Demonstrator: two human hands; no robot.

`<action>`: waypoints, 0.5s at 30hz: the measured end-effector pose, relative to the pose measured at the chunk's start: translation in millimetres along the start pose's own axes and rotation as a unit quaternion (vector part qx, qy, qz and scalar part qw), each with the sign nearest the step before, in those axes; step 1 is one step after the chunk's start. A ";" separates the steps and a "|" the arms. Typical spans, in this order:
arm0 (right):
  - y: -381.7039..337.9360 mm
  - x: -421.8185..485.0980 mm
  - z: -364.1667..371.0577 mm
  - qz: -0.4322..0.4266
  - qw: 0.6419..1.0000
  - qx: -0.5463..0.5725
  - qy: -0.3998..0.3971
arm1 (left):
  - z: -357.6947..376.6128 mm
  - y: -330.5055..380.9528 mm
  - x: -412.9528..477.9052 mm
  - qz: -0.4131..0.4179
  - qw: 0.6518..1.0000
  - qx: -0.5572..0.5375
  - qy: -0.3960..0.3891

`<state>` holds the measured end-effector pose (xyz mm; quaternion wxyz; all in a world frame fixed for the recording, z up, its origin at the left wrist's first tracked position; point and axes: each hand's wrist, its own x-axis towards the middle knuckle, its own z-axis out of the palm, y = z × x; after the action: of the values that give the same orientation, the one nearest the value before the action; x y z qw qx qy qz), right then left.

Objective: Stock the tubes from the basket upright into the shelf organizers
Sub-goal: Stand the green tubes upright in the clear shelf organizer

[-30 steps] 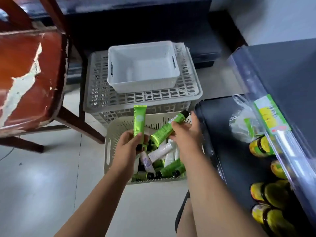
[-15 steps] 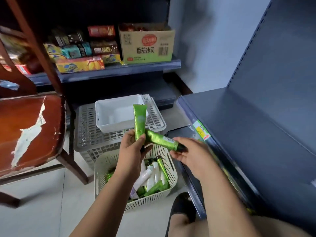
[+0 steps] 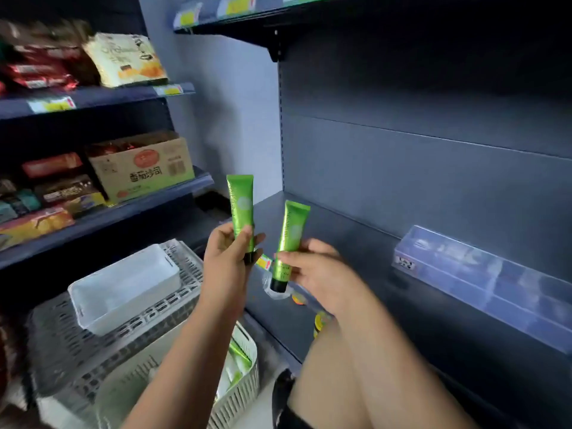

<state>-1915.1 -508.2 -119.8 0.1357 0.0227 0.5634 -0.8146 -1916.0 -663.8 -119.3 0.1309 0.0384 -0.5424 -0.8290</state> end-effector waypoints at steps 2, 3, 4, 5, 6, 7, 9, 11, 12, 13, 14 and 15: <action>-21.7 -25.9 -34.2 -0.067 0.995 -0.003 0.080 | 32.5 -6.6 -11.8 -0.006 0.999 0.008 -0.041; -32.5 -40.8 -52.4 -0.093 0.989 -0.021 0.109 | 49.5 -10.5 -19.9 -0.010 0.998 0.009 -0.065; -42.3 -56.0 -72.0 -0.116 0.984 -0.039 0.132 | 66.7 -16.0 -28.4 -0.015 0.996 0.011 -0.090; -51.2 -72.8 -91.2 -0.137 0.977 -0.056 0.152 | 85.2 -21.0 -38.8 -0.019 0.993 0.016 -0.113; -59.3 -90.4 -110.2 -0.158 0.970 -0.069 0.170 | 104.1 -26.5 -50.3 -0.023 0.990 0.021 -0.137; -66.6 -109.9 -128.7 -0.177 0.963 -0.074 0.188 | 123.5 -32.5 -63.1 -0.027 0.986 0.025 -0.162; -77.6 -150.2 -165.0 -0.214 0.946 -0.085 0.226 | 161.3 -46.0 -90.7 -0.037 0.973 0.024 -0.226; -85.3 -191.6 -199.0 -0.242 0.920 -0.122 0.284 | 197.9 -62.0 -119.6 -0.046 0.955 0.039 -0.292; -86.4 -211.3 -216.2 -0.253 0.904 -0.142 0.314 | 214.8 -69.1 -134.9 -0.051 0.945 0.050 -0.318; -86.2 -231.9 -231.9 -0.267 0.888 -0.160 0.340 | 231.1 -75.9 -150.5 -0.059 0.937 0.055 -0.341; -83.4 -250.8 -249.4 -0.279 0.869 -0.181 0.365 | 247.3 -83.9 -165.8 -0.070 0.927 0.052 -0.364; -79.7 -270.1 -265.3 -0.289 0.853 -0.197 0.388 | 263.0 -92.2 -181.2 -0.080 0.917 0.045 -0.388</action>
<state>-1705.6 -184.0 -92.4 -0.3341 0.1453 0.7000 -0.6142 -1811.8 -348.3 -109.9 -0.1579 -0.2370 -0.5823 -0.7614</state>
